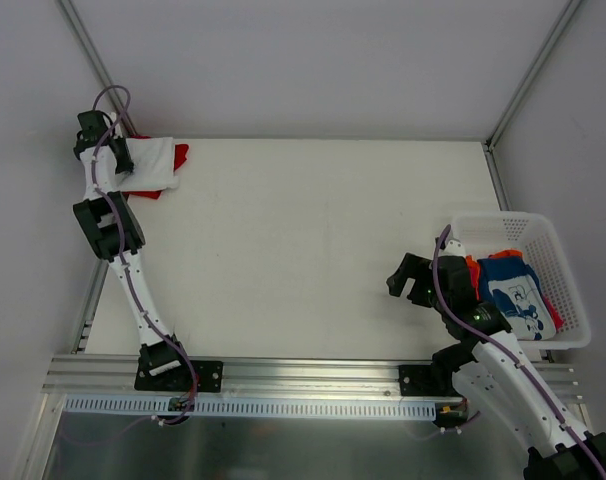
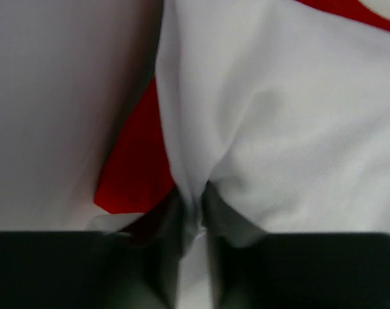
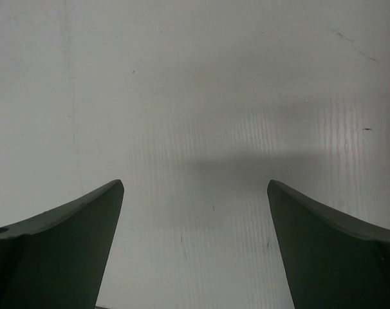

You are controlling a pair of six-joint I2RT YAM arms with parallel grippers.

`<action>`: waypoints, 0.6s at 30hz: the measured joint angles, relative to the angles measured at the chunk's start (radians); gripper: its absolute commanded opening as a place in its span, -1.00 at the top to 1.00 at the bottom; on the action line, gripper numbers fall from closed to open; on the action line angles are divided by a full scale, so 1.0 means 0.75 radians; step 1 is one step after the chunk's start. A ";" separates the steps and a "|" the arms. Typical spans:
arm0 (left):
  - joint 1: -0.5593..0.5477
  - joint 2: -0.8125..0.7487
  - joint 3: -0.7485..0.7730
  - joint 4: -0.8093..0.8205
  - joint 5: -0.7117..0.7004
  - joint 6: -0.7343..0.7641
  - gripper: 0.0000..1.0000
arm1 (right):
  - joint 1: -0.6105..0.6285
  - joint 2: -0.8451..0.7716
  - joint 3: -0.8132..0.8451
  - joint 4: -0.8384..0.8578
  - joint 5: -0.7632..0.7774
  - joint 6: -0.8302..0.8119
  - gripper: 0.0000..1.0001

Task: Fold and stack the t-shirts
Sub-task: Neatly place the folded tshirt to the corner

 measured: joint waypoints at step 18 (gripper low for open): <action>0.008 0.090 0.083 -0.014 0.107 -0.192 -0.98 | 0.000 -0.012 -0.014 0.000 0.002 0.013 -0.99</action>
